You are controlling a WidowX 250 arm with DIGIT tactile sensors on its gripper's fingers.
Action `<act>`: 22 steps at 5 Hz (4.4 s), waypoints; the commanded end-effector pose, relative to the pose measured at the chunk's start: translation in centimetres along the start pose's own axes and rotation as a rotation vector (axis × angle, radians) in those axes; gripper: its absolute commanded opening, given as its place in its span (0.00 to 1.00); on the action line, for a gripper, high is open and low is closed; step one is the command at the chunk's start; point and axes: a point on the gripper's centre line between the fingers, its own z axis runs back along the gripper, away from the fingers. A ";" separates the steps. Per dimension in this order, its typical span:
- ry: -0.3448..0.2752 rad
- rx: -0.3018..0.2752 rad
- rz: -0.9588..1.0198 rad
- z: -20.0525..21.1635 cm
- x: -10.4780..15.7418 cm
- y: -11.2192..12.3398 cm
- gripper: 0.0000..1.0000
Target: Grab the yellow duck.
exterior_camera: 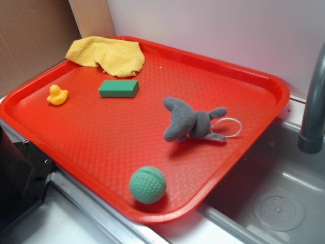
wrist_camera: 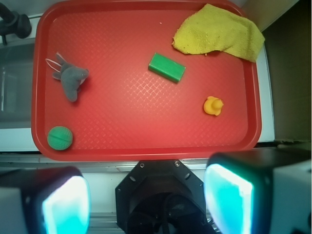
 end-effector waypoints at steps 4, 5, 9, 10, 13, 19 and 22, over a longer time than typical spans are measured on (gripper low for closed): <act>-0.083 0.050 0.492 -1.0 -0.5 1.9 1.00; -0.087 0.060 0.682 -2.4 -0.8 3.9 1.00; -0.154 0.172 0.997 -13.0 2.9 11.3 1.00; -0.157 0.211 1.039 -15.8 3.3 13.2 1.00; -0.132 0.253 1.046 -20.2 4.1 14.3 1.00; -0.162 0.194 0.865 -15.3 4.6 11.3 0.00; 0.021 0.006 0.283 -6.2 6.1 2.6 0.00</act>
